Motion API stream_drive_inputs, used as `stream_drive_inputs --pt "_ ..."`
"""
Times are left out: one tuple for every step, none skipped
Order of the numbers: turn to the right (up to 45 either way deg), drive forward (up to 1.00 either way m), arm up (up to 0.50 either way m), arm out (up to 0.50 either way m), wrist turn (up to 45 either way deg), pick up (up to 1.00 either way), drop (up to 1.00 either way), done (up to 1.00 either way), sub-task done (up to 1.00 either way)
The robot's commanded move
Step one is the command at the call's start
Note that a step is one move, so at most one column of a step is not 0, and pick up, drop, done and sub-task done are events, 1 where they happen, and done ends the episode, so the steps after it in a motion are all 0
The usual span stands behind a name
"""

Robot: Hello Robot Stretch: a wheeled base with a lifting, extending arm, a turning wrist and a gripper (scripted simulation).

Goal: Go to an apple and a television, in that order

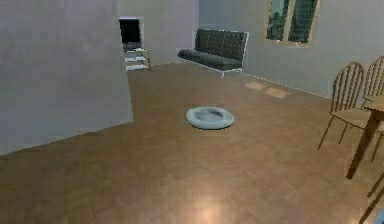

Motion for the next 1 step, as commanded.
stream_drive_inputs --pt "0.0 0.30 0.00 0.00 0.0 0.00 0.00 0.00 0.00"
